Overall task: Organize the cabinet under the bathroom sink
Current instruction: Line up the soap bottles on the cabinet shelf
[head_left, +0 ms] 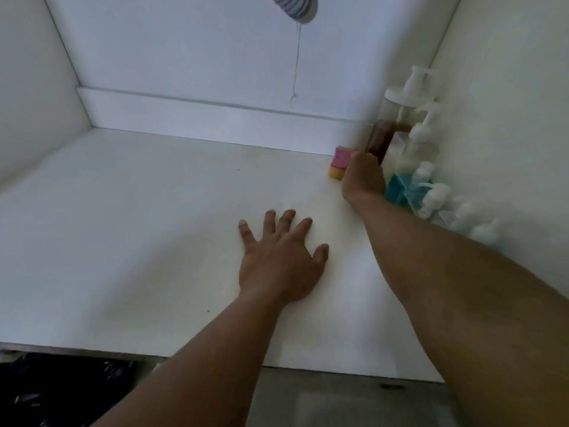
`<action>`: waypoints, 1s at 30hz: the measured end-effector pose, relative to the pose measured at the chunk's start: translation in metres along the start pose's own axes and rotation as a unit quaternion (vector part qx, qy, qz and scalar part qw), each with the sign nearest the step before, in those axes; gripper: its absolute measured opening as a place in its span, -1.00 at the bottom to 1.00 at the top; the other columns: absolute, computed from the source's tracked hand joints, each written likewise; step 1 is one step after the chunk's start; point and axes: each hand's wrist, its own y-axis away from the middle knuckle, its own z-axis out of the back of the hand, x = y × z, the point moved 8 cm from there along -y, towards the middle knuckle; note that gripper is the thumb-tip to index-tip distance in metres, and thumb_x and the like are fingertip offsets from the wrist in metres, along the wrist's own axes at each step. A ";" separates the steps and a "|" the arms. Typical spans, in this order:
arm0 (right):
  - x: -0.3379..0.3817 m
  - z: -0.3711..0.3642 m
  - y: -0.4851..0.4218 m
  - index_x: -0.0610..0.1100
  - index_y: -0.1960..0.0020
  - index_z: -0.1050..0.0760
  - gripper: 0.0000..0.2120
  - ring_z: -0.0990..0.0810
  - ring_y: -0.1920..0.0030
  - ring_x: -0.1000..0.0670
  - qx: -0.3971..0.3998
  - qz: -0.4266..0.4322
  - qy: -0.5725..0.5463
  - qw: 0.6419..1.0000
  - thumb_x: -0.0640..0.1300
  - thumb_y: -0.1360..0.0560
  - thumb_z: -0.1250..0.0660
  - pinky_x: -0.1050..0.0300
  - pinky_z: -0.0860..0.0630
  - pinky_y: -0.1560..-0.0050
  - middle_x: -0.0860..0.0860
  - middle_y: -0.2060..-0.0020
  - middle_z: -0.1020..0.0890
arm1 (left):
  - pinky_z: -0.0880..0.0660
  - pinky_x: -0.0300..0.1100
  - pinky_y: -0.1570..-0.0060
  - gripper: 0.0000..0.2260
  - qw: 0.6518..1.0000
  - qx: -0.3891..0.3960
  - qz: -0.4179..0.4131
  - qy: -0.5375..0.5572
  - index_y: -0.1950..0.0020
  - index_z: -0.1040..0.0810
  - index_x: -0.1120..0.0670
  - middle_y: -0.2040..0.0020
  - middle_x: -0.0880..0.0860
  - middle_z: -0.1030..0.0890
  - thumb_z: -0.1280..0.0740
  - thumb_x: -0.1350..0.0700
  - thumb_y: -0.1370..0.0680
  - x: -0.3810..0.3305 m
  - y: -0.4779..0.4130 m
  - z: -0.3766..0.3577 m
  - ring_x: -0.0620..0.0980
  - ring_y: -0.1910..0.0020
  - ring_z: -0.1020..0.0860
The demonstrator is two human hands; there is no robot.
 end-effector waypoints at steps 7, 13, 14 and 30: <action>0.000 -0.014 -0.014 -0.36 -0.46 -0.25 -0.61 -0.55 -0.24 -0.24 0.022 0.016 0.031 0.999 -0.30 -0.65 -0.13 -0.06 -0.53 -0.16 -0.24 -0.32 -0.48 | 0.29 0.32 -0.50 -0.40 1.000 0.007 0.009 0.003 -0.63 0.01 -0.19 -0.65 -0.09 0.06 0.04 -0.34 -0.61 0.001 0.000 0.001 0.01 -0.62 0.20; 0.000 -0.018 -0.010 -0.25 -0.52 -0.18 -0.52 -0.45 -0.34 -0.23 0.046 0.024 0.007 0.999 -0.30 -0.62 -0.17 -0.10 -0.47 -0.27 -0.24 -0.43 -0.31 | 0.26 0.32 -0.50 -0.41 1.000 0.006 0.012 -0.002 -0.62 -0.04 -0.19 -0.65 -0.09 0.01 0.03 -0.34 -0.61 0.000 0.000 0.002 0.00 -0.63 0.16; 0.001 -0.015 -0.004 -0.23 -0.49 -0.21 -0.54 -0.46 -0.32 -0.21 0.052 0.035 0.003 0.998 -0.31 -0.61 -0.18 -0.08 -0.48 -0.25 -0.23 -0.41 -0.32 | 0.25 0.33 -0.50 -0.41 1.000 0.001 0.010 -0.005 -0.61 -0.07 -0.19 -0.65 -0.08 -0.02 0.03 -0.34 -0.61 -0.001 0.000 0.003 0.00 -0.63 0.14; 0.003 0.053 0.213 -0.21 -0.29 -0.44 -0.70 -0.50 -0.24 -0.16 0.195 0.094 0.065 0.974 -0.27 -0.59 -0.11 0.03 -0.43 -0.20 -0.15 -0.24 -0.50 | 0.11 0.03 -0.58 -0.56 0.996 0.014 -0.040 0.072 -0.55 -0.32 -0.05 -0.61 -0.02 -0.21 -0.13 -0.10 -0.68 0.016 0.049 0.016 -0.05 -0.61 -0.06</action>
